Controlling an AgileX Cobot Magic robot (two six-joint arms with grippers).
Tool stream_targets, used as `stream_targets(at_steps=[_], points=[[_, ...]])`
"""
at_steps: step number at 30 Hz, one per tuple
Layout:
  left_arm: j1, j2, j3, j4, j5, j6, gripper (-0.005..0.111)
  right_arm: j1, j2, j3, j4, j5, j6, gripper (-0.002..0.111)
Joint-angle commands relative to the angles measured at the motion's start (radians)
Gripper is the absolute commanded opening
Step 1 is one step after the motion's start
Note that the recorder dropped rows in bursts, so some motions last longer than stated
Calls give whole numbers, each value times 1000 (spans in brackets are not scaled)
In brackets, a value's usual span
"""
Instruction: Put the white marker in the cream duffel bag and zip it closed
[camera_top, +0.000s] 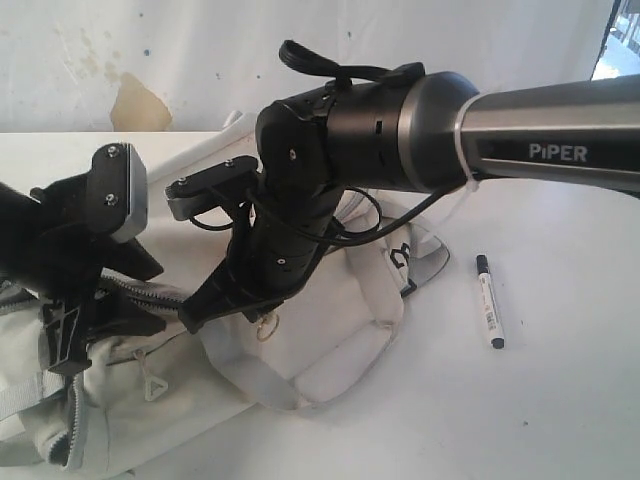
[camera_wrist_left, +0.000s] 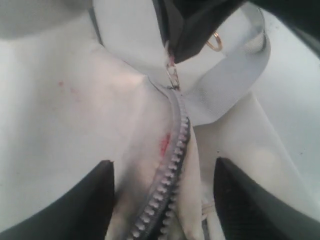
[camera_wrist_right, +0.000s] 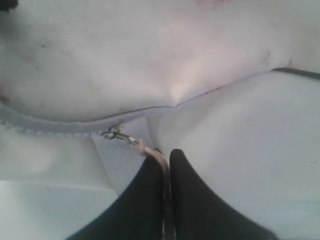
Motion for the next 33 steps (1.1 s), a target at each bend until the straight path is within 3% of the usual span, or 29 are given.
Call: stream_targets(at_steps=[1,6,13,15,20,24,26,30,32,33], points=[[-5,3,31,-42,-40,48,62,-1,-11,3,-3,-25,-2,0],[-5,6,39,-149,-63,152,58,-1,-11,3,-3,-29,-2,0],[-3,26,39,-135,-3,180,25,-1,-11,3,-3,-26,-2,0],[-3,26,39,-123,-18,178,22,-1,-11,3,-3,-24,-2,0],[-3,26,39,-52,-18,142,25,-1,-11,3,-3,-22,-2,0],[-3,26,39,-69,-35,118,52,-1,-11,3,-3,-22,2,0],[-3,26,39,-69,-42,115,50,-1,-11,3,-3,-22,5,0],[-3,28,39,-65,-67,115,23,-1,-11,3,-3,-22,9,0],[-3,28,39,-67,-53,115,1,-1,-11,3,-1,-22,9,0],[-3,28,39,-70,-36,115,0,-1,-11,3,0,-22,9,0]])
